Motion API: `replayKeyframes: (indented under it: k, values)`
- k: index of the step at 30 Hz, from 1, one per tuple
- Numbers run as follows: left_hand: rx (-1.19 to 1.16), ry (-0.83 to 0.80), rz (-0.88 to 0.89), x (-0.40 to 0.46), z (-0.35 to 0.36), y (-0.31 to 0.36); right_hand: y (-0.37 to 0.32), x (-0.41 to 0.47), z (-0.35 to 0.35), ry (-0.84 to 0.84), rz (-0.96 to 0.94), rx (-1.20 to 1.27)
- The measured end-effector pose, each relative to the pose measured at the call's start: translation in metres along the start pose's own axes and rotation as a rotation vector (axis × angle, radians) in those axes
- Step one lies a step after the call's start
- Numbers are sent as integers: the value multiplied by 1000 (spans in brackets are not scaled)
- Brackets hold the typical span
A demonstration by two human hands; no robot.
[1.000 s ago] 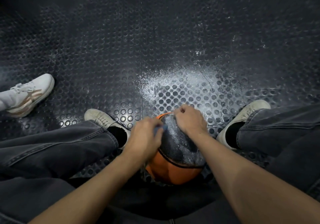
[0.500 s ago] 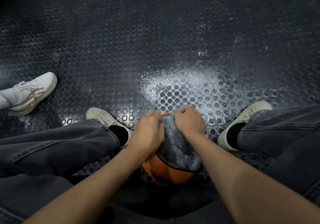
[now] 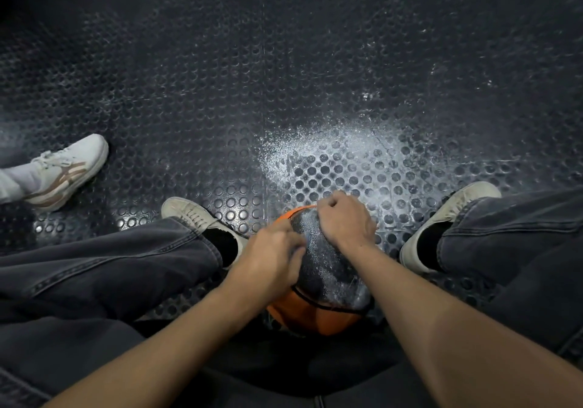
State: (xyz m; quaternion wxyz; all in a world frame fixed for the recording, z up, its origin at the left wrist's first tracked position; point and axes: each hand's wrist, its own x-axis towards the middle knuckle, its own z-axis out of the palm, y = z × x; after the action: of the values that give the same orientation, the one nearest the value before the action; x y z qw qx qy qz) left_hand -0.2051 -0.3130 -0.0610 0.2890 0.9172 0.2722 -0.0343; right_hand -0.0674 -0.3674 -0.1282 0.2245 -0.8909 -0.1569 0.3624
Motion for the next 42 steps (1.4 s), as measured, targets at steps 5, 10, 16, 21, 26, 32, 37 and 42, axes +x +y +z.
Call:
replayKeyframes:
  k: [5,10,16,21,26,32,37,42]
  values:
    - [-10,64,-228,52,2,-7,-3,-2,-1,6,-4,17]
    - [43,-29,-70,18,-2,1,0,-1,-2,-8,12,52]
    - [23,-30,-277,59,-2,-5,-4,-2,3,-6,-31,32]
    - [48,-79,-146,43,-6,-7,-1,1,2,-5,-10,23]
    - [74,-31,-227,49,-1,-8,-4,2,5,-24,-30,1]
    - [8,-154,-224,71,-8,-14,-3,2,2,-23,-12,17]
    - [58,-94,-192,50,-10,-11,-5,0,5,-37,-47,11]
    - [14,-157,-238,88,-2,-19,-5,-4,0,-20,-44,1]
